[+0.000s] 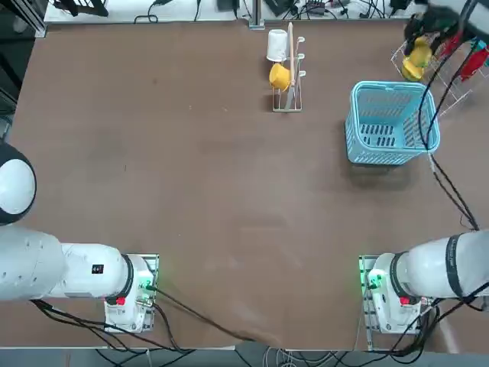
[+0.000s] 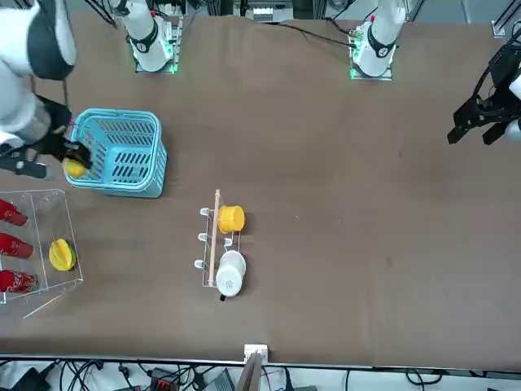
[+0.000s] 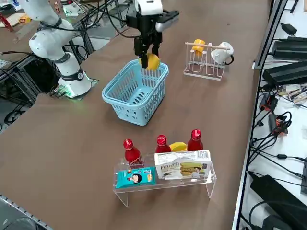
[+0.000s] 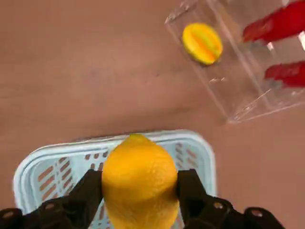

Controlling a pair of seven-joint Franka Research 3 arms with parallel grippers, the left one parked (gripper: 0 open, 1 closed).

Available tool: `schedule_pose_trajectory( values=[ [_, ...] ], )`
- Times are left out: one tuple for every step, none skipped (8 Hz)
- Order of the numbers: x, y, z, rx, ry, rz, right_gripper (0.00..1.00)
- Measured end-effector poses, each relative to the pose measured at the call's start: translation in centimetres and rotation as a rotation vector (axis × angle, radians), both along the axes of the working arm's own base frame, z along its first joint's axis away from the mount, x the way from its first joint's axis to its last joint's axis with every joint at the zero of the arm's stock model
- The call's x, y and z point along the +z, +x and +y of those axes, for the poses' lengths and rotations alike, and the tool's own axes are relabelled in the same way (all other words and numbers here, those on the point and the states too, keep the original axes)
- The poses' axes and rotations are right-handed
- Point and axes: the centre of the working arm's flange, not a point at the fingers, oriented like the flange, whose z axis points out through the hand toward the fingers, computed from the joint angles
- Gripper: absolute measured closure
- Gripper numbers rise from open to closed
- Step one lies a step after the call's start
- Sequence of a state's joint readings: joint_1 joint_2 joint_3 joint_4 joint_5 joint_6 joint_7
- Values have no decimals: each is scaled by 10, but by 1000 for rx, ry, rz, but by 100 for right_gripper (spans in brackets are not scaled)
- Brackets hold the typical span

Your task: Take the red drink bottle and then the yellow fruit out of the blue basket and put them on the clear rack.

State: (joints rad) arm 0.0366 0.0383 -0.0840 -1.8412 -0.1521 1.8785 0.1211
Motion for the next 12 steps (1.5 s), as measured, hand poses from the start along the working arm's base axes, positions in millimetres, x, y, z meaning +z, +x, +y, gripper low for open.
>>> schedule_pose_trajectory(
  values=[
    [3,10,-23,33,-7,9,13],
    [7,18,-49,70,-15,18,13],
    [13,23,-74,107,-29,23,13],
    [22,26,-99,150,-61,27,13],
    [31,28,-121,195,-93,33,13],
    [32,29,-143,230,-105,47,13],
    [25,28,-169,253,-103,69,13],
    [11,30,-191,279,-101,83,13],
    [-6,37,-207,312,-105,75,13],
    [-25,42,-217,329,-84,65,13],
    [-43,46,-222,330,-47,62,13],
    [-55,48,-222,333,-27,69,13]
  ],
)
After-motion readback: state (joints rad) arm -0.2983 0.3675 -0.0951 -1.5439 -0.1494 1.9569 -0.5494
